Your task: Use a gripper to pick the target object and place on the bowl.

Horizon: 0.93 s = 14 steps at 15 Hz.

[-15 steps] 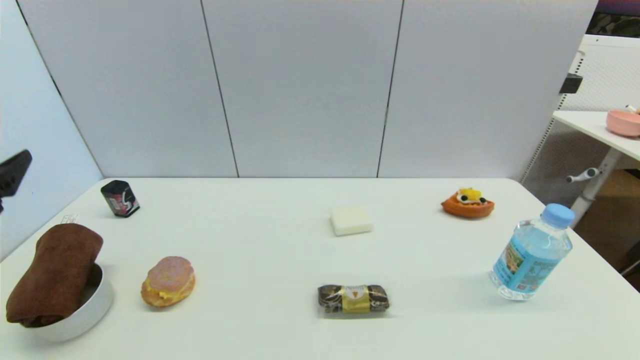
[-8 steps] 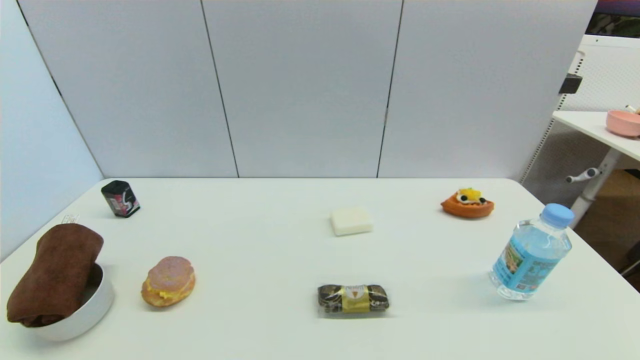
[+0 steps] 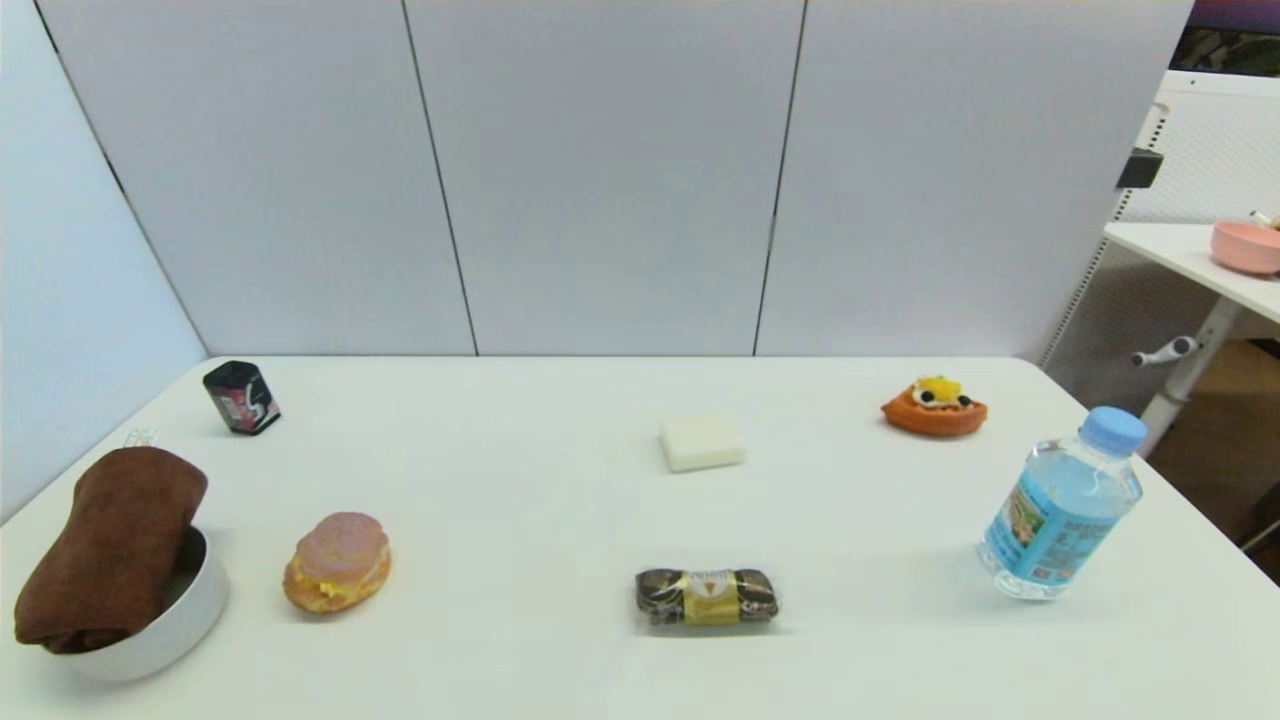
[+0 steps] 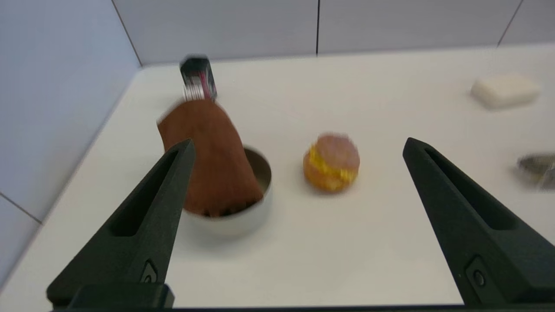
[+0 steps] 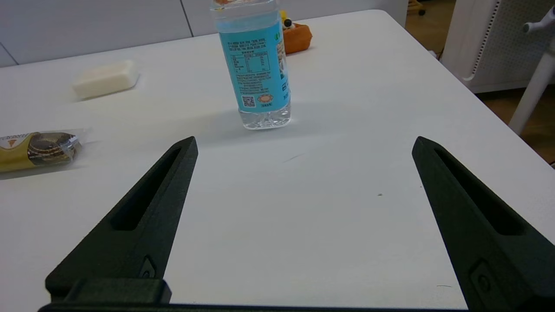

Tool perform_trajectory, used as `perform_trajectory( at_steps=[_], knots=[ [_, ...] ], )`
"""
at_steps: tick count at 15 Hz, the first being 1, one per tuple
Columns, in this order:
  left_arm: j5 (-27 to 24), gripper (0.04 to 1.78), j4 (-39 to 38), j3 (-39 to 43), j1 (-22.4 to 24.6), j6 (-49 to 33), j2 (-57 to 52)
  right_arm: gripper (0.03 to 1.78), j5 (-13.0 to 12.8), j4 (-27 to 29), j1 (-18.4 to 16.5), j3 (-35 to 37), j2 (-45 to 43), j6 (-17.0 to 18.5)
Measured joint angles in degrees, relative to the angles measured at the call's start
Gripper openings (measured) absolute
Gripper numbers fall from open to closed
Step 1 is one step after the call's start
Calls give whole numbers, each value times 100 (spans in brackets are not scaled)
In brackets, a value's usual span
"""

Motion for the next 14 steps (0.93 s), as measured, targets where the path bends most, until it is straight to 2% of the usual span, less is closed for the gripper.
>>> perform_trajectory(
  at_steps=[3, 8, 10, 14],
  knots=[
    [4, 169, -173, 1053, 5, 39, -727, 171, 2, -2, 0, 0, 0, -2],
    [2, 170, -1083, 2712, 13, 304, -1804, 171, 2, 0, 0, 0, 0, -2],
    [-2, 170, -1559, 3034, 13, 328, -1976, 171, 0, 0, 0, 0, 0, 0],
    [20, 170, -1575, 3142, 13, 94, -2088, 171, 0, 0, 0, 0, 0, 0]
  ],
)
